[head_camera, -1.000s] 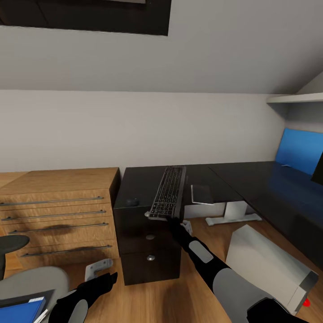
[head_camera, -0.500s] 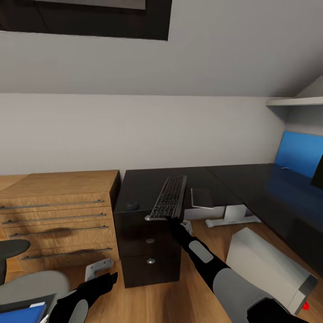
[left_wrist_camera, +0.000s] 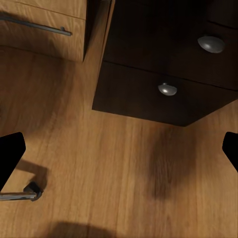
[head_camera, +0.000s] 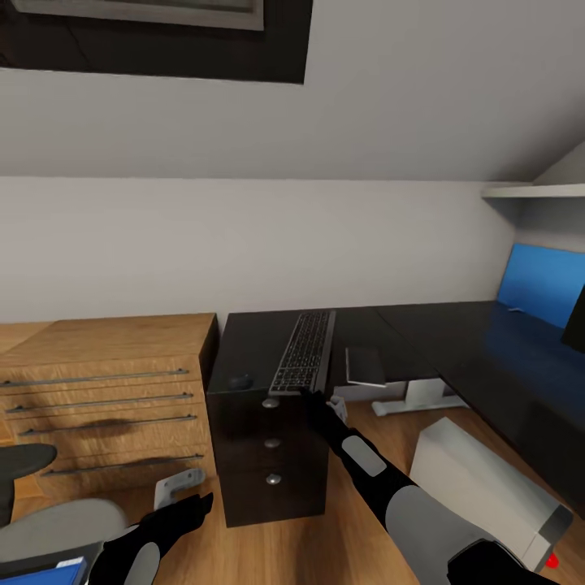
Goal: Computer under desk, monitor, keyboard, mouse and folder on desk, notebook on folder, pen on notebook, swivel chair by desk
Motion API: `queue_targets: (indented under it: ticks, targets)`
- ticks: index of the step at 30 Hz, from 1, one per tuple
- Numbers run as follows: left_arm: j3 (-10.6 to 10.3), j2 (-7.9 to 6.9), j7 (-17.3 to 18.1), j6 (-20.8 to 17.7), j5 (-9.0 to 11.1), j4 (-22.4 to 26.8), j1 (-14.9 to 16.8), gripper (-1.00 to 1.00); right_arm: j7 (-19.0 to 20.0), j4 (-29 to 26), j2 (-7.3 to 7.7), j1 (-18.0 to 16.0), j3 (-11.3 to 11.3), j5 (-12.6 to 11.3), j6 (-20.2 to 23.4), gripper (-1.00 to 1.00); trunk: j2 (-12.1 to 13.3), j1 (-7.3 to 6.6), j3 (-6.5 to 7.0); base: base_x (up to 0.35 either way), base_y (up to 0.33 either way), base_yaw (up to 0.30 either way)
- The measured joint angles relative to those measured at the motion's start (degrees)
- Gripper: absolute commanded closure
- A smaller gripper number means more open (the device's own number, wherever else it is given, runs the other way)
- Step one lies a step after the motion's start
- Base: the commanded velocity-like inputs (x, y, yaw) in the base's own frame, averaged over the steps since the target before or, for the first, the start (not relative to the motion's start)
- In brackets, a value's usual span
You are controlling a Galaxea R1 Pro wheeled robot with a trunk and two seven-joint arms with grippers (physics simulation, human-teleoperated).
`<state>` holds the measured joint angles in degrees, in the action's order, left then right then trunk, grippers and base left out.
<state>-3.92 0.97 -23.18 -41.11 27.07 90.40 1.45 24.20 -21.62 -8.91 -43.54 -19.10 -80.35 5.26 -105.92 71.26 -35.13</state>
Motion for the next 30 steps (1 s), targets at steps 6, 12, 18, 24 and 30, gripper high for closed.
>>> queue_targets:
  ticks: [6, 12, 18, 24, 30]
  targets:
    - [0.0, 0.0, 0.0, 0.0, -0.1, 0.0, 0.0, -1.0, 0.2, -0.4, 0.04, 0.0, -0.1, 0.0, 1.1, 1.0, 1.6, -0.89, 0.72, 0.0, 0.0, 0.0]
    - [0.0, 0.0, 0.0, -0.1, 0.0, 0.0, 0.0, -1.0, -1.5, -7.2, 2.3, 0.5, -0.1, -0.5, 11.5, 1.0, 1.6, -0.89, 0.73, 0.0, 0.0, 0.0]
    - [0.1, 0.0, 0.0, -0.1, 0.0, 0.0, 0.0, -1.0, -9.8, -21.1, 4.9, 5.4, -0.2, -3.0, 15.3, 1.0, 1.6, -0.89, 0.72, 0.0, 0.0, 0.0]
    - [0.1, -0.01, 0.0, -0.1, 0.0, 0.0, 0.0, -1.0, -23.7, -46.3, 5.68, 17.6, -0.2, -5.4, 15.6, 1.0, 1.6, -0.89, 0.72, 0.0, 0.0, 0.0]
    - [0.1, -0.03, 0.0, 0.0, 0.0, 0.0, 0.0, -1.0, -28.7, -57.2, 6.11, 23.3, -0.2, -9.7, 15.8, 1.0, 1.6, -0.89, 0.72, 0.0, 0.0, 0.0]
